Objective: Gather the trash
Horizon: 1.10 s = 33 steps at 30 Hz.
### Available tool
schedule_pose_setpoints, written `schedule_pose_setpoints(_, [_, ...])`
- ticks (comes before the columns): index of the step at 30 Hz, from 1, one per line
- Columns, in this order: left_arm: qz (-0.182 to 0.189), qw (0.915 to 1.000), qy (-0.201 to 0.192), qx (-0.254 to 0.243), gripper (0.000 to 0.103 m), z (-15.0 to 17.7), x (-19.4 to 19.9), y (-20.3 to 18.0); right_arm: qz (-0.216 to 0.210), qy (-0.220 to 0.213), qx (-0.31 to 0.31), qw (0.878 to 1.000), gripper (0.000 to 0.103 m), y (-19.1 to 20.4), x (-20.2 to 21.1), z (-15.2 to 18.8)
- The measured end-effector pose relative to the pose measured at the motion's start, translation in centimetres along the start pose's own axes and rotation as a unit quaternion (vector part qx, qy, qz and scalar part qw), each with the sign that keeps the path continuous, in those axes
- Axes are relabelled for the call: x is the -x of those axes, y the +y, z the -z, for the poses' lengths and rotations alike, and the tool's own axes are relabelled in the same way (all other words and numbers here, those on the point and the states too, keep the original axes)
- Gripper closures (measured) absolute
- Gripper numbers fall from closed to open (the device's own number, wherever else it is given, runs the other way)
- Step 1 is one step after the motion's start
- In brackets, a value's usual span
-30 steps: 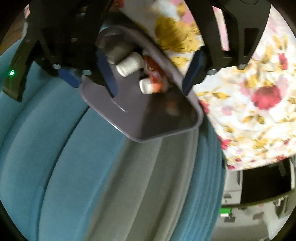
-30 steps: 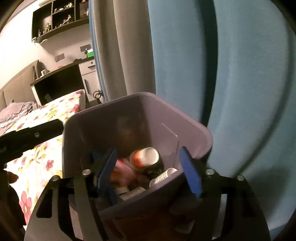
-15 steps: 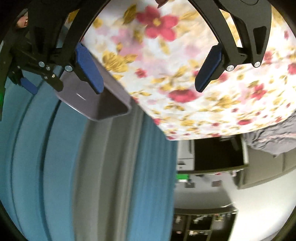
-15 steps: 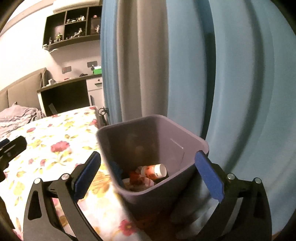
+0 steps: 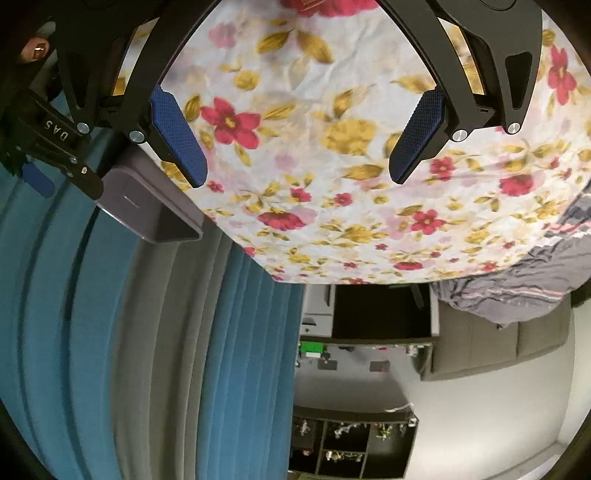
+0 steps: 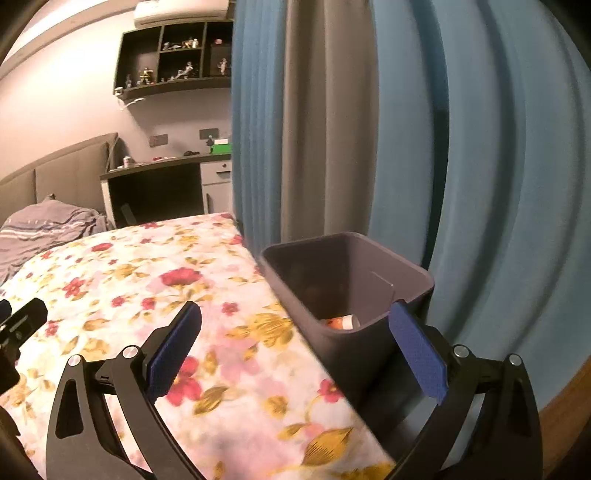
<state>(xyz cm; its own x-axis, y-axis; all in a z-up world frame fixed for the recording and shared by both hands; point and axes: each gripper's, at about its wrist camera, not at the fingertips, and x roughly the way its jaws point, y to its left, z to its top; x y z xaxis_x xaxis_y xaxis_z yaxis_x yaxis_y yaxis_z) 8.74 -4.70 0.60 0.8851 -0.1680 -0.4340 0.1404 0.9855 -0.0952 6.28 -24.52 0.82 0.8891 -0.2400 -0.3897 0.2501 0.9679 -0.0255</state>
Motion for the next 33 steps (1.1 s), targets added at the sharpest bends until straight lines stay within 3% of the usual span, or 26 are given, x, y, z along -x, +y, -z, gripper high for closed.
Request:
schedule_pose_setpoints(13, [-0.016, 0.9994, -0.03, -0.006, 0.006, 1.3, 4.4, 1.8, -0.008, -0.018, 0.005, 1.0, 0.006, 2.5, 4.4, 0.5])
schedule_pose_setpoints(33, [0.002, 0.9996, -0.027, 0.006, 0.006, 1.2, 4.9, 1.8, -0.008, -0.027, 0.005, 1.0, 0.006, 3.0, 5.2, 0.3])
